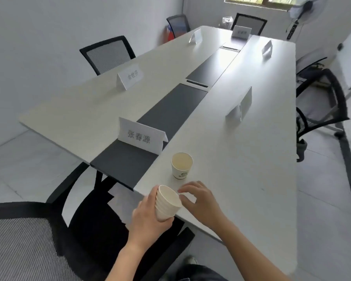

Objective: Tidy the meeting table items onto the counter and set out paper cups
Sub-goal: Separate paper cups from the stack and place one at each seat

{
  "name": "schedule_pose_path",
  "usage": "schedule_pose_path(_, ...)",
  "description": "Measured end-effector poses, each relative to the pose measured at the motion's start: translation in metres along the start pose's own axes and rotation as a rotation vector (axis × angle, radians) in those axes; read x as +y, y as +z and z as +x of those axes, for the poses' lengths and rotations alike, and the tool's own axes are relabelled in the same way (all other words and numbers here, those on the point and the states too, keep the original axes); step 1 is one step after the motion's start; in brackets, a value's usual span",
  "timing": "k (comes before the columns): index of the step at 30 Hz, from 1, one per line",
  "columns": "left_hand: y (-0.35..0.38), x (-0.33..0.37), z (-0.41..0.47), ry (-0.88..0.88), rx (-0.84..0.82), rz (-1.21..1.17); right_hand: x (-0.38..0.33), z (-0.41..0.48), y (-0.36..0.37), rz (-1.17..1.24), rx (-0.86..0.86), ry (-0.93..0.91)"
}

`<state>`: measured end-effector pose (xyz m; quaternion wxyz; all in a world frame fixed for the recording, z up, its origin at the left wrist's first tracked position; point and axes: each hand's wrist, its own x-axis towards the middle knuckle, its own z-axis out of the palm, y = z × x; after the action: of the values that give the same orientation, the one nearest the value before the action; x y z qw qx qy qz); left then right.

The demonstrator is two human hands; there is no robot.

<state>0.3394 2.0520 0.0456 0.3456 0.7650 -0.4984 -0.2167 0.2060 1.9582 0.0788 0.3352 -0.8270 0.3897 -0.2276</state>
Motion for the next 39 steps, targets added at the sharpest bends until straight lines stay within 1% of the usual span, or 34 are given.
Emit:
schedule_pose_path(2,0.018,0.009,0.001,0.061,-0.079,-0.005,0.0,-0.022,-0.004,0.062,-0.023,0.079)
schedule_pose_path(5,0.043,0.02,0.002,0.176,-0.17,0.022,0.011,-0.056,-0.01,0.091,0.042,0.237)
schedule_pose_path(8,0.061,0.033,-0.003,0.263,-0.262,0.035,0.025,-0.087,-0.016,0.098,0.105,0.333)
schedule_pose_path(11,0.074,0.05,-0.009,0.341,-0.278,0.034,0.035,-0.105,-0.029,0.115,0.178,0.406)
schedule_pose_path(16,0.106,0.081,-0.018,0.438,-0.261,0.064,0.053,-0.131,-0.064,0.143,0.226,0.447)
schedule_pose_path(19,0.138,0.108,-0.032,0.469,-0.307,0.098,0.073,-0.157,-0.091,0.149,0.247,0.47)
schedule_pose_path(25,0.224,0.2,-0.071,0.554,-0.39,0.074,0.132,-0.232,-0.175,0.116,0.351,0.55)
schedule_pose_path(30,0.283,0.264,-0.096,0.628,-0.425,0.08,0.169,-0.28,-0.24,0.11,0.445,0.547)
schedule_pose_path(35,0.307,0.293,-0.097,0.669,-0.42,0.163,0.192,-0.297,-0.268,0.171,0.492,0.553)
schedule_pose_path(39,0.324,0.315,-0.083,0.636,-0.412,0.19,0.213,-0.29,-0.296,0.165,0.486,0.525)
